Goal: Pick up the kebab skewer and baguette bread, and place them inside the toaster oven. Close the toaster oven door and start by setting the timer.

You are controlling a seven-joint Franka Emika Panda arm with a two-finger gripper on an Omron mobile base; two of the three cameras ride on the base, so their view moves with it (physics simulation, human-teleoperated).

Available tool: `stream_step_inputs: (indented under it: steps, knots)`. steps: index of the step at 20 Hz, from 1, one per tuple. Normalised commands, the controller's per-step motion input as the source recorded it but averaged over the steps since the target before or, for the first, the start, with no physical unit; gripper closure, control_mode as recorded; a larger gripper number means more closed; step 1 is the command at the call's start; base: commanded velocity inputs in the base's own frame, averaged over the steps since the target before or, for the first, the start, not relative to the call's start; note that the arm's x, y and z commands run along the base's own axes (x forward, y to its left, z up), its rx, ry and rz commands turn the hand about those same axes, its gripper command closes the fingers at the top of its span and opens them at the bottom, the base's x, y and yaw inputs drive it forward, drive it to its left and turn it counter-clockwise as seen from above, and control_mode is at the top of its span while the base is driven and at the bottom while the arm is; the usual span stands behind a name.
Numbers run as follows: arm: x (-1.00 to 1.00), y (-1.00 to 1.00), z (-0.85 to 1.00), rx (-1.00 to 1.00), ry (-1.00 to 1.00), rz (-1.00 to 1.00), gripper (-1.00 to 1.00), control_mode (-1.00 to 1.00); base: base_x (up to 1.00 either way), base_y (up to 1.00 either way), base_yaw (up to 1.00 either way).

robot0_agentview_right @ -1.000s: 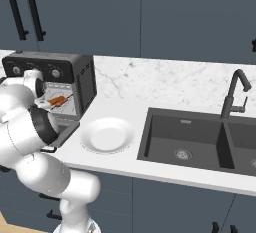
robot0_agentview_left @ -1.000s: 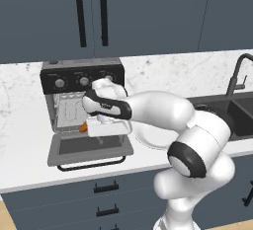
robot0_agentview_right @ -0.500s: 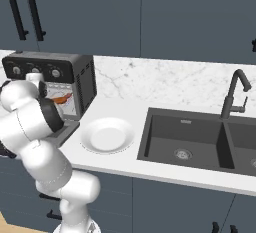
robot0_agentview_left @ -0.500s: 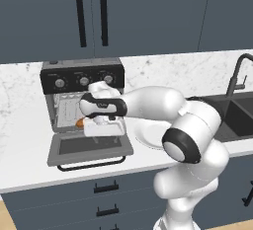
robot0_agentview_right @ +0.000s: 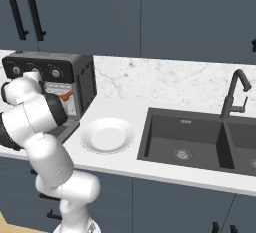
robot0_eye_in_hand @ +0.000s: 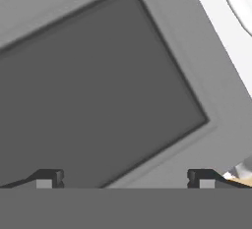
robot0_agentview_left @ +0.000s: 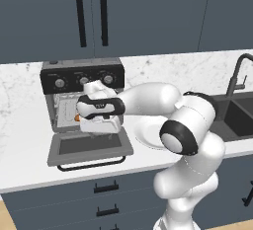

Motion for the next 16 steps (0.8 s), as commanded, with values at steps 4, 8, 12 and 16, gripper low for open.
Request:
stream_step_inputs:
  steps: [4, 8, 12, 16]
  knots:
    - [0.2, -0.03, 0.0, -0.03, -0.04, -0.04, -1.0, -1.0, 0.0, 0.0, 0.0]
    - [0.33, -0.14, 0.0, -0.04, 0.0, -0.03, -1.0, -1.0, 0.0, 0.0, 0.0]
    - [0.49, -0.08, 0.0, -0.02, -0.03, -0.04, -1.0, -1.0, 0.0, 0.0, 0.0]
    - [0.51, 0.0, 0.0, 0.0, -0.04, -0.05, -1.0, -1.0, 0.0, 0.0, 0.0]
